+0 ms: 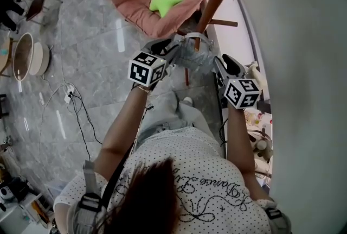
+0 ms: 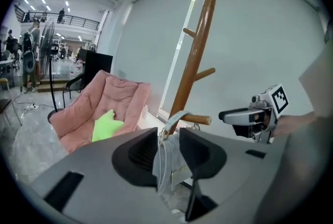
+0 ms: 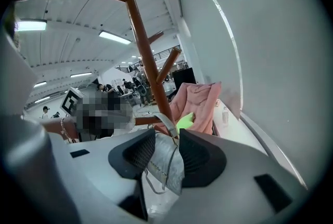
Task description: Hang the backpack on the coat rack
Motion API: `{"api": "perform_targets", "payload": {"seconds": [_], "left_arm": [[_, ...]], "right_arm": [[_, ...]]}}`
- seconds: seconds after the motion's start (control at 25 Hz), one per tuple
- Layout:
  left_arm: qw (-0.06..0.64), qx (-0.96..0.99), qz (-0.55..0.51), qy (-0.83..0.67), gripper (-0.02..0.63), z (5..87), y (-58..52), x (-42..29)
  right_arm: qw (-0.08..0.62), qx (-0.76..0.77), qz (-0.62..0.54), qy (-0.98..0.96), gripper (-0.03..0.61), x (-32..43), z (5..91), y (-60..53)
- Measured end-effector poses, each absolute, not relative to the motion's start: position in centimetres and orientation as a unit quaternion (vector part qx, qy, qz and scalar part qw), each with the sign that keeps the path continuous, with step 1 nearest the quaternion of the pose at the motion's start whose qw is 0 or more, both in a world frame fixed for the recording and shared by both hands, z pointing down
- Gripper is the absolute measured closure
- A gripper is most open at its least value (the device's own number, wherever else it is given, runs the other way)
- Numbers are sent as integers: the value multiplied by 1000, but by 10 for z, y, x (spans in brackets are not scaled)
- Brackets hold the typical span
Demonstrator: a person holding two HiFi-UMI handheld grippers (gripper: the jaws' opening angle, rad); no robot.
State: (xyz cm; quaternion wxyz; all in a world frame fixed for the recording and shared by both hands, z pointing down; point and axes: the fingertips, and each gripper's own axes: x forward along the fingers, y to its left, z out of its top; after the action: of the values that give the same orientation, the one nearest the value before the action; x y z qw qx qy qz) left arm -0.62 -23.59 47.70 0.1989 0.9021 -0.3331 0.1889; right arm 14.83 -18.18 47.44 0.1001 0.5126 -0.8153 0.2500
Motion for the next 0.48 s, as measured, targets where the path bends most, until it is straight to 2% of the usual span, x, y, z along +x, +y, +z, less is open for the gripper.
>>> {"api": "perform_targets", "payload": {"seconds": [0.08,0.24,0.48], "left_arm": [[172,909,178,-336,517,459,-240,-3],[126,920,154,-337,562,421,-241,2],[83,925,120,-350,591,377,-242,6]], "right_arm": [[100,513,229,-821,433,145,462,-185],[84,517,197,-829,470,137,434,-189],[55,561,124,-817,546,150,386,-196]]}}
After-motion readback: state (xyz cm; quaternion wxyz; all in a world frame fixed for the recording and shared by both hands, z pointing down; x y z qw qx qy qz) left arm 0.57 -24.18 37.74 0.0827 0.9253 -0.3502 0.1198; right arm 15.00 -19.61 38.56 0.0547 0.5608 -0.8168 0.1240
